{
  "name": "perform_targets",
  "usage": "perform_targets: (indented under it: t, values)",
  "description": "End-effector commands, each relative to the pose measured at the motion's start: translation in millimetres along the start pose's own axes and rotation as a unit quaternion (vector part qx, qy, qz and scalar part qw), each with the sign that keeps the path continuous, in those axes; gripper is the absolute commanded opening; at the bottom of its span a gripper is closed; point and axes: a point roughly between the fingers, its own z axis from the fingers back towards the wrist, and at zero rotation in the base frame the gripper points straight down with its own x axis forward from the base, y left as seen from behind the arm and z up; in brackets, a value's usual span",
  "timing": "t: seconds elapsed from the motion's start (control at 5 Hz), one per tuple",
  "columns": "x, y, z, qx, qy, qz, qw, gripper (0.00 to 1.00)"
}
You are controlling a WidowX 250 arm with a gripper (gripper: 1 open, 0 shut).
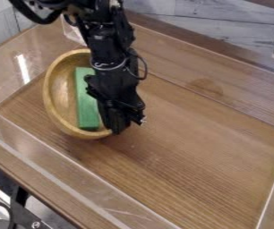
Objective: Remove the green block from inside the brown bowl and put it on the table
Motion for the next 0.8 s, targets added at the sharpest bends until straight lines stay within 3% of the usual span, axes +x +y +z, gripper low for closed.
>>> perform_targets:
  t: [0.0, 0.4, 0.6]
  values:
    - [-10.4, -8, -18.2, -0.020, 0.030, 0.000, 0.9994, 0.00]
    - [0.9, -7, -15.6, -0.024, 0.032, 0.006, 0.9992, 0.00]
    - [-4.2, -3, -10.1, -0.025, 0.035, -0.009, 0.9990, 0.00]
